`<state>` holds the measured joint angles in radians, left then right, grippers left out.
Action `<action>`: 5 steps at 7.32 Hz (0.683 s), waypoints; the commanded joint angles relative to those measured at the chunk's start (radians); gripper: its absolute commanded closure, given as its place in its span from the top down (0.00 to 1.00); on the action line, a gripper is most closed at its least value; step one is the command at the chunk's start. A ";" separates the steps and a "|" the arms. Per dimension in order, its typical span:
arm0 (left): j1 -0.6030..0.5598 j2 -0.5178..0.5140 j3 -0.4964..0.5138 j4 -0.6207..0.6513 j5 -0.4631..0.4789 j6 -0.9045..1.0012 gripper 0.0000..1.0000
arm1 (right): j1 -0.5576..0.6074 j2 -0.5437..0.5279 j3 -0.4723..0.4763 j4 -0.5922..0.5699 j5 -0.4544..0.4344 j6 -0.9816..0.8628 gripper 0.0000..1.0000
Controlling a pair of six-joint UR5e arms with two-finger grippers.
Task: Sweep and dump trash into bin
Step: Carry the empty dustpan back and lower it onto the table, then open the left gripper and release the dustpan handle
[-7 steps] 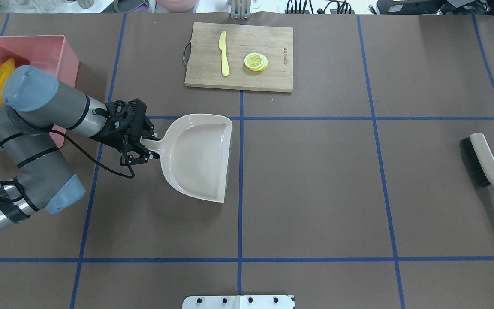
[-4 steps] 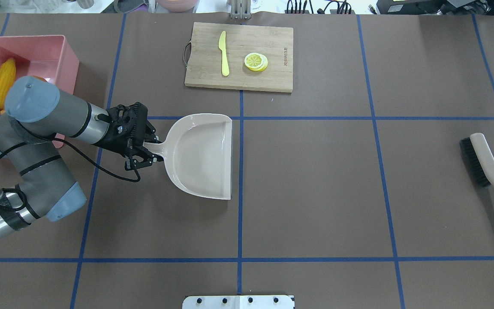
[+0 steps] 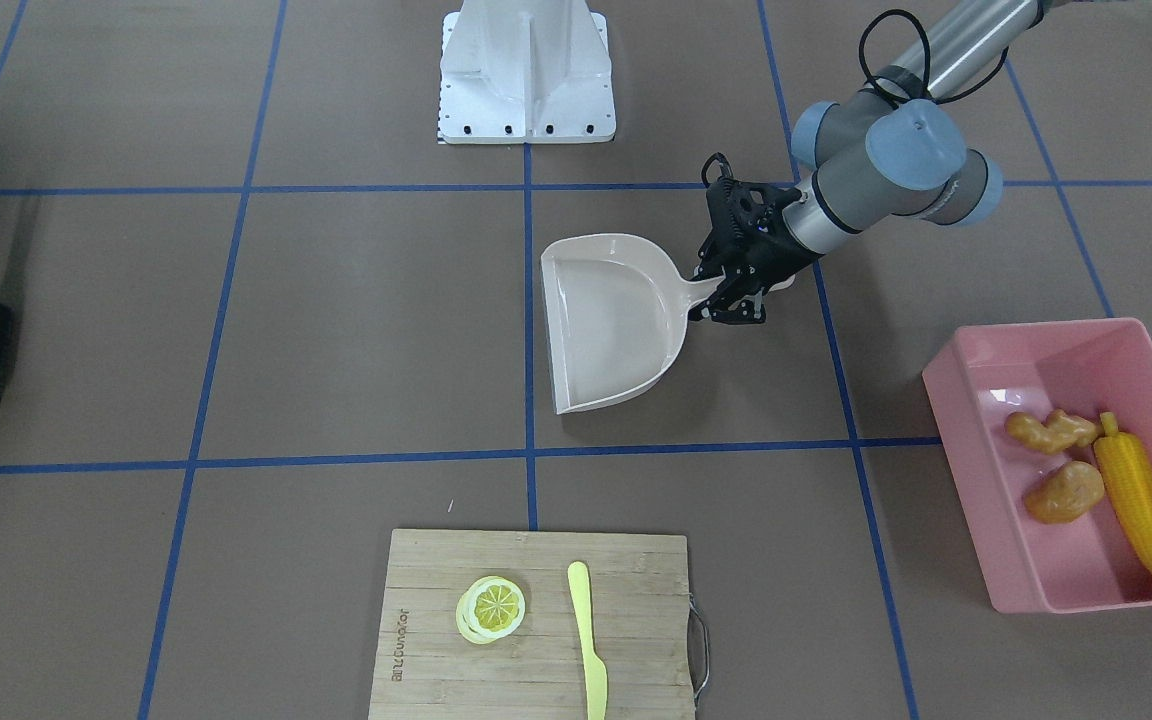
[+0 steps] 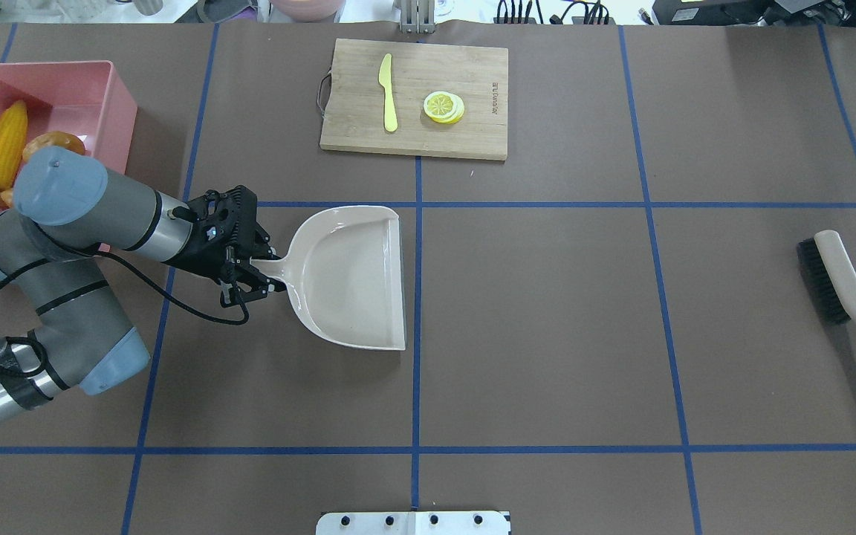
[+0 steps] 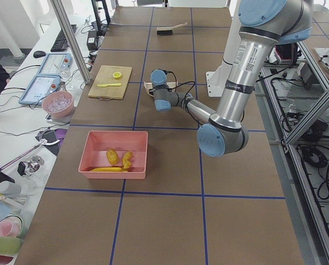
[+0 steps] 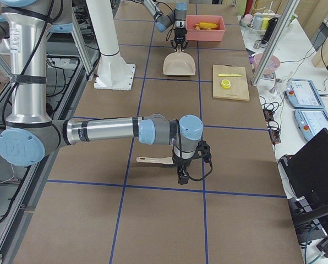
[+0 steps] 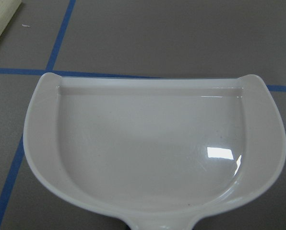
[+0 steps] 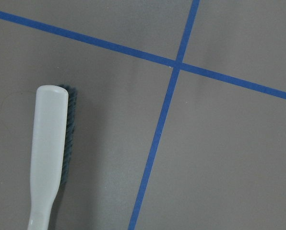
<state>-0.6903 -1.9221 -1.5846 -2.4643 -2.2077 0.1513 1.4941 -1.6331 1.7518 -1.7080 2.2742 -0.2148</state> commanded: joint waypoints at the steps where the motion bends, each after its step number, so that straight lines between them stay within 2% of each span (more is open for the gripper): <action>1: 0.012 0.020 0.000 -0.045 0.013 0.005 0.00 | 0.000 0.002 0.000 0.002 0.001 0.000 1.00; 2: 0.027 0.035 0.000 -0.065 0.055 0.005 0.00 | 0.000 0.003 0.000 0.004 0.001 0.000 1.00; 5: 0.037 0.038 0.000 -0.067 0.060 0.004 0.00 | 0.000 0.001 0.002 0.004 0.001 0.000 1.00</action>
<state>-0.6573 -1.8840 -1.5846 -2.5294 -2.1504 0.1554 1.4941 -1.6315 1.7522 -1.7044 2.2742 -0.2147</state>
